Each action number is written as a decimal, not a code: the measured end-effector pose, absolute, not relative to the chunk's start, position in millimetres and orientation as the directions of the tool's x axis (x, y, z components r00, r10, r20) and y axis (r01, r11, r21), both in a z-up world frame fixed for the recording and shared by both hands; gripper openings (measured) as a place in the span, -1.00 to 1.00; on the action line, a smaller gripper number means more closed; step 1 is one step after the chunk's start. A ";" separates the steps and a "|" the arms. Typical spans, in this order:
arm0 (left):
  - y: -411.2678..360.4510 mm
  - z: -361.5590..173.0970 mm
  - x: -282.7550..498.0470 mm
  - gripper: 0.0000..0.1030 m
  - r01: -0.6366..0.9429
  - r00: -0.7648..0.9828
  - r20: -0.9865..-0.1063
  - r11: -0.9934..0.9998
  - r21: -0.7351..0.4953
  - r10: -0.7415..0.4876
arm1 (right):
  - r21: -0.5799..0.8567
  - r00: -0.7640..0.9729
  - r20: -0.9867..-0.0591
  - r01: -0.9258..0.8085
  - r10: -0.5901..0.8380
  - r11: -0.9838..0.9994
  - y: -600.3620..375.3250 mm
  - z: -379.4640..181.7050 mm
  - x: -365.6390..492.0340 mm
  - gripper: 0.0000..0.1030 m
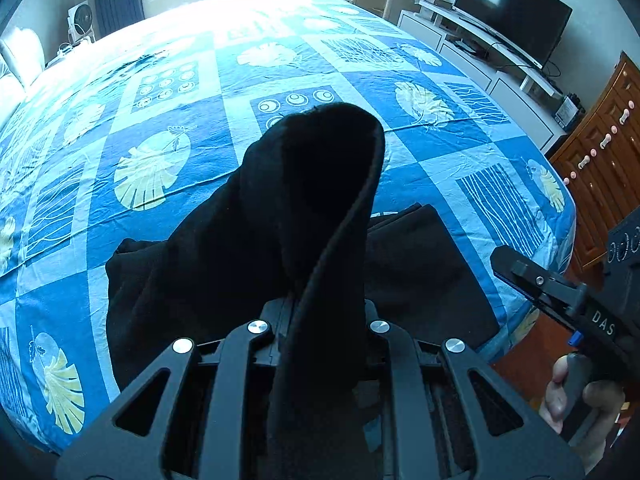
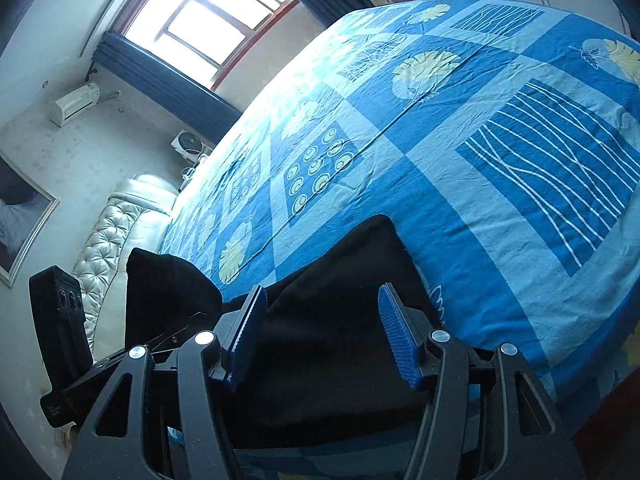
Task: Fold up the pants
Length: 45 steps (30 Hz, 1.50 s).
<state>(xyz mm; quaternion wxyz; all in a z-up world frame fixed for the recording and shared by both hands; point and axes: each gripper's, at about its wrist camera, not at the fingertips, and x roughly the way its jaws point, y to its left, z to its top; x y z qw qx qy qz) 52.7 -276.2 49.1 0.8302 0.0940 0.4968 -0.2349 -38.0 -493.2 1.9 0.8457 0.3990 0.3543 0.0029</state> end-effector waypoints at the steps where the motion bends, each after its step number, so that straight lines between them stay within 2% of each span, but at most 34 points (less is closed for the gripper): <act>1: -282.4 44.1 52.0 -0.70 0.483 0.402 -0.871 0.874 -0.060 -0.282 | 0.669 0.749 -0.603 0.287 0.274 0.686 -496.7 0.6 -39.8 0.13; 8: -304.6 20.8 52.1 -0.70 0.468 0.415 -0.882 0.884 -0.005 -0.225 | 0.684 0.753 -0.597 0.296 0.278 0.667 -509.3 -13.8 -45.9 0.14; 24: -332.7 12.0 43.6 -0.70 0.453 0.474 -0.864 0.889 0.076 -0.168 | 0.723 0.761 -0.574 0.297 0.303 0.624 -519.7 -28.2 -56.8 0.14; 36: -355.6 -5.9 36.9 -0.69 0.448 0.536 -0.839 0.874 0.187 -0.095 | 0.737 0.764 -0.571 0.318 0.298 0.597 -528.9 -37.2 -65.6 0.14; 39: -363.1 -12.2 32.4 -0.65 0.456 0.566 -0.821 0.857 0.238 -0.074 | 0.736 0.763 -0.575 0.323 0.296 0.595 -529.0 -37.2 -67.3 0.14; 42: -368.0 -13.3 26.1 -0.51 0.469 0.590 -0.803 0.845 0.258 -0.082 | 0.730 0.764 -0.577 0.324 0.289 0.601 -529.3 -33.6 -68.7 0.14; 43: -369.4 -12.8 24.5 -0.42 0.475 0.594 -0.799 0.841 0.260 -0.089 | 0.728 0.766 -0.577 0.325 0.284 0.604 -529.7 -31.6 -69.2 0.14; 45: -370.0 -7.8 18.7 -0.38 0.511 0.590 -0.794 0.830 0.224 -0.149 | 0.723 0.769 -0.578 0.327 0.273 0.608 -531.4 -27.6 -70.3 0.14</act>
